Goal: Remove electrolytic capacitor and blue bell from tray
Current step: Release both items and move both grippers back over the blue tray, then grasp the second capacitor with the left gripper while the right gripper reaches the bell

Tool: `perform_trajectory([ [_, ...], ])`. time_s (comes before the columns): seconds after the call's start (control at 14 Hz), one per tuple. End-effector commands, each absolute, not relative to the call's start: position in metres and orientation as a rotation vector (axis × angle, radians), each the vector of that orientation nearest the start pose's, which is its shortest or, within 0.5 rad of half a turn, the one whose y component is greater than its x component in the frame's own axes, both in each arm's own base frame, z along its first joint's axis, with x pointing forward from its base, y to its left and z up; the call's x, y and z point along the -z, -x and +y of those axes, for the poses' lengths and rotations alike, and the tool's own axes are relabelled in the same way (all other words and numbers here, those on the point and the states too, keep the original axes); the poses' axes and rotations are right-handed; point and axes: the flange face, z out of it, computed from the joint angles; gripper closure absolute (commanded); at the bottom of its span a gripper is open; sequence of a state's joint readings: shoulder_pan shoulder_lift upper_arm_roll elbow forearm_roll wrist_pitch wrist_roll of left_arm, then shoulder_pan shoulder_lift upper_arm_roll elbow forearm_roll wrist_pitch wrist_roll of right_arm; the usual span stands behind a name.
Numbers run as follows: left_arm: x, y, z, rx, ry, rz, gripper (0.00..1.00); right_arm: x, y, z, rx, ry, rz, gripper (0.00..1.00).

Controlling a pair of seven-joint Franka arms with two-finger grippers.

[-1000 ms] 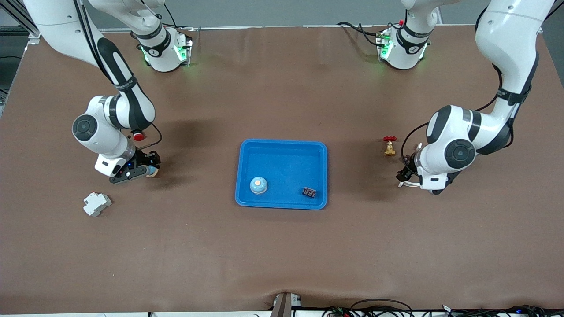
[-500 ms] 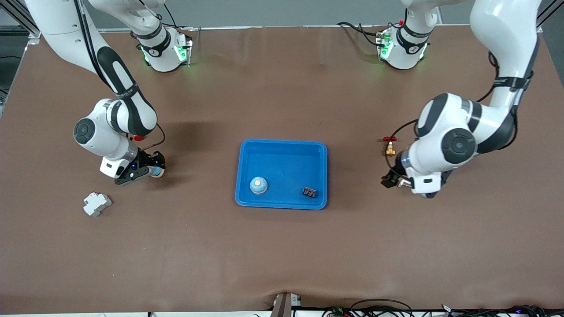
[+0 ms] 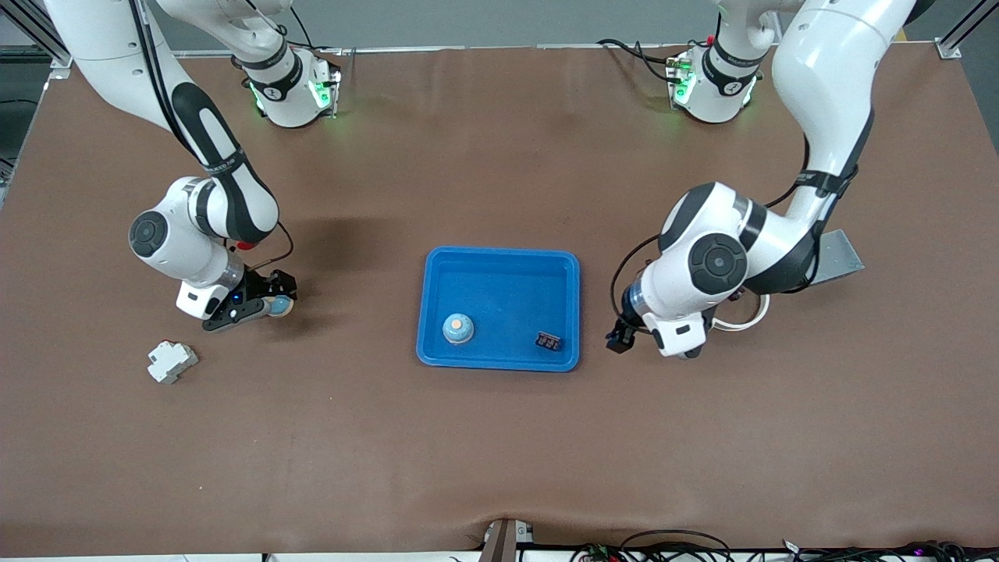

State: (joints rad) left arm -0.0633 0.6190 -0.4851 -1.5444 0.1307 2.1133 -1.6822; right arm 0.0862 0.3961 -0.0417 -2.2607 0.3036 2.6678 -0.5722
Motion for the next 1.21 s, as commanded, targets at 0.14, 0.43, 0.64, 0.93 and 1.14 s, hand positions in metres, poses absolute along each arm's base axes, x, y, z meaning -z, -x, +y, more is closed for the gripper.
perform_trajectory([
  [0.14,-0.297,-0.626,-0.366,-0.168,2.683,-1.928,0.17,-0.21,-0.549,0.05,-0.026,2.945,-0.317,0.0],
  [0.43,-0.265,-0.619,-0.407,-0.067,2.62,-2.0,0.22,-0.23,-0.549,0.122,-0.11,2.969,0.031,0.0],
  [0.64,-0.24,-0.612,-0.422,-0.051,2.614,-2.013,0.28,-0.251,-0.561,0.157,-0.071,2.975,0.056,0.0],
  [0.93,-0.211,-0.601,-0.434,0.008,2.604,-1.997,0.33,-0.278,-0.562,0.228,-0.071,2.987,0.27,0.0],
  [1.14,-0.204,-0.599,-0.436,0.013,2.607,-1.976,0.35,-0.288,-0.57,0.279,-0.037,2.976,0.405,0.0],
])
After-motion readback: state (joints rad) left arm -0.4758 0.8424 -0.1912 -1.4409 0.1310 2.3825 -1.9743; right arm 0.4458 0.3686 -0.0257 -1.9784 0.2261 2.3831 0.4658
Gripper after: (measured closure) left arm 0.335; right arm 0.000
